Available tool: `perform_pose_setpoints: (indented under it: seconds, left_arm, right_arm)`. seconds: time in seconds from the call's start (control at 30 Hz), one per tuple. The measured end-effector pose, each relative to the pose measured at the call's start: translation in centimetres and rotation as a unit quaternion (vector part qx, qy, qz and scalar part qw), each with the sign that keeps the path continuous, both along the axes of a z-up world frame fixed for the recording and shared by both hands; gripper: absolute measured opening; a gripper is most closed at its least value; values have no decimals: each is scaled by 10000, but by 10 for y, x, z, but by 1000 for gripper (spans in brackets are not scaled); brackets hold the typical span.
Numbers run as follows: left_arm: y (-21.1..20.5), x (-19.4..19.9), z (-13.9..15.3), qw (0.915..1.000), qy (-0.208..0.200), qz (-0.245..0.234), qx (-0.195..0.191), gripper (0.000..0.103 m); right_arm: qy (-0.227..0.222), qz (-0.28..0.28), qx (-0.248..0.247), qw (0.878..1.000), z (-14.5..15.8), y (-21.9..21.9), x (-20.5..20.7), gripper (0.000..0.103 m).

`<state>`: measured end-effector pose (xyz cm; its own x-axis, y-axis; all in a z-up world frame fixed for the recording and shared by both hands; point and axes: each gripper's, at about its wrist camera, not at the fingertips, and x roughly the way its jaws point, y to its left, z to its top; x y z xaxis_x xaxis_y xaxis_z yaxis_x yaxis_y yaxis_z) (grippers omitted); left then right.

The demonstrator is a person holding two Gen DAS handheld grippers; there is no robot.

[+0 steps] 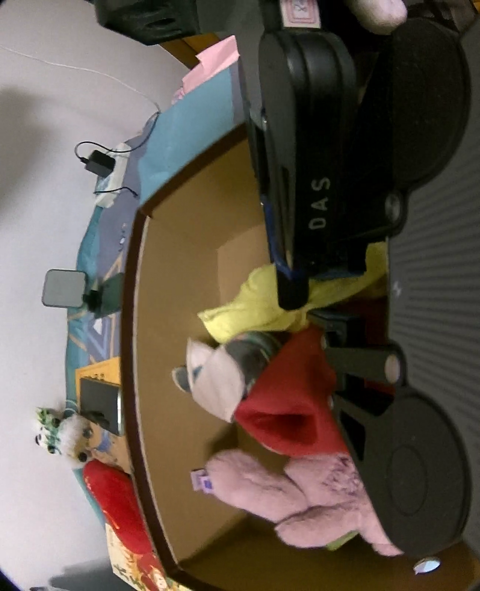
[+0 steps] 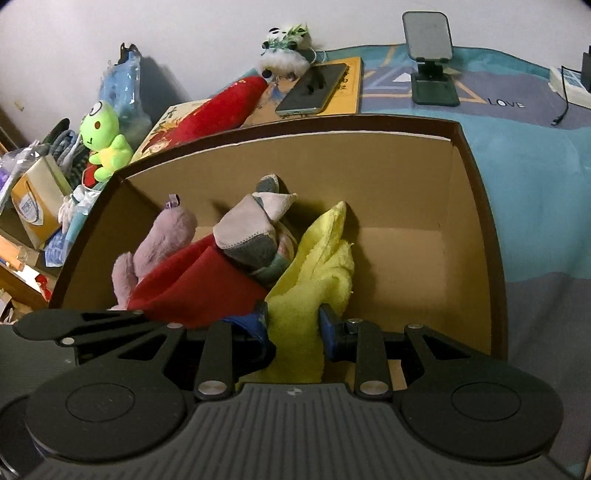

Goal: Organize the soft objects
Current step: 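Carry the yellow towel into the box and open the right gripper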

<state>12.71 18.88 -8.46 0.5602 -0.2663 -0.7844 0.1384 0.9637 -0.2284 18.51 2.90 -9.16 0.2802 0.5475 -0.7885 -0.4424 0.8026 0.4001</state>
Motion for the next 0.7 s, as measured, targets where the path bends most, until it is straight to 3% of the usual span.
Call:
perform_pose_setpoints:
  seconds: [0.07,0.23,0.4,0.53,0.7]
  left_arm:
    - [5,0,-1,10000,15,12,23,23]
    - [12,-3,4,10000,16,-51,17,24]
    - [17,-8,16,9999,-68,10,106,29]
    - [17,-14,30,9992,-232,170,266,47]
    - [13,-25,47,9974,-451,312,476,47]
  right_arm:
    - [3,-119,-37,9999,3,-1,0,13]
    - [191,-430,-21,9989,5,-14,-5,13]
    - [87,-630,195,9978,20,-25,-15,14]
    - [127,-740,583,9955,32,-31,-21,14]
    - [-67,-685,829,9942,44,-31,-34,14]
